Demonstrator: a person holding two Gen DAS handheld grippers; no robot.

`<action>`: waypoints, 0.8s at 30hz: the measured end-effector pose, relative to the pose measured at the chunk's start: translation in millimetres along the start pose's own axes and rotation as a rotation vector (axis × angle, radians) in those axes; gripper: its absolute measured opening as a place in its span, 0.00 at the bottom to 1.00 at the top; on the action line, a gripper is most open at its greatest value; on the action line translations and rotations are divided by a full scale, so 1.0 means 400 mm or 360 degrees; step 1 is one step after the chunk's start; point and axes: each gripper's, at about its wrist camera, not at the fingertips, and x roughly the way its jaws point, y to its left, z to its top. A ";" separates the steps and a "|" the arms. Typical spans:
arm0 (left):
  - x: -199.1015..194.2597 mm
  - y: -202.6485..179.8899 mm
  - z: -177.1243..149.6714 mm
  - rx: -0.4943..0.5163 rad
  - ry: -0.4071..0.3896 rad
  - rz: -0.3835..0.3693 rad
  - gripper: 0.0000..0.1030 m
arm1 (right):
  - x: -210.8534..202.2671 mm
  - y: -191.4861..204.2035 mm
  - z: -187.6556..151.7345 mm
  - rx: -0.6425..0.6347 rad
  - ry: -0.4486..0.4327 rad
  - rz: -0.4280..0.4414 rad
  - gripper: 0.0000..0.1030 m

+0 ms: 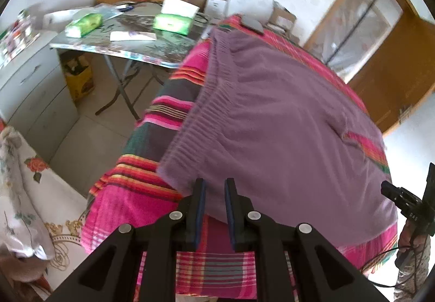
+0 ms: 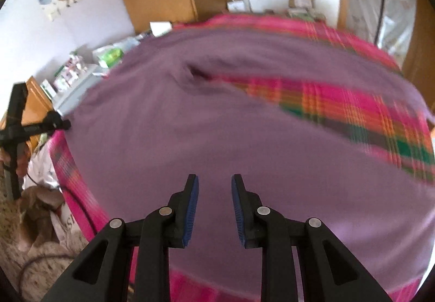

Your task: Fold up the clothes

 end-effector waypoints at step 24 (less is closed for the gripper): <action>0.016 0.083 0.024 -0.0215 -0.0116 0.0069 0.29 | 0.413 0.367 0.420 -0.0314 0.0110 0.0311 0.25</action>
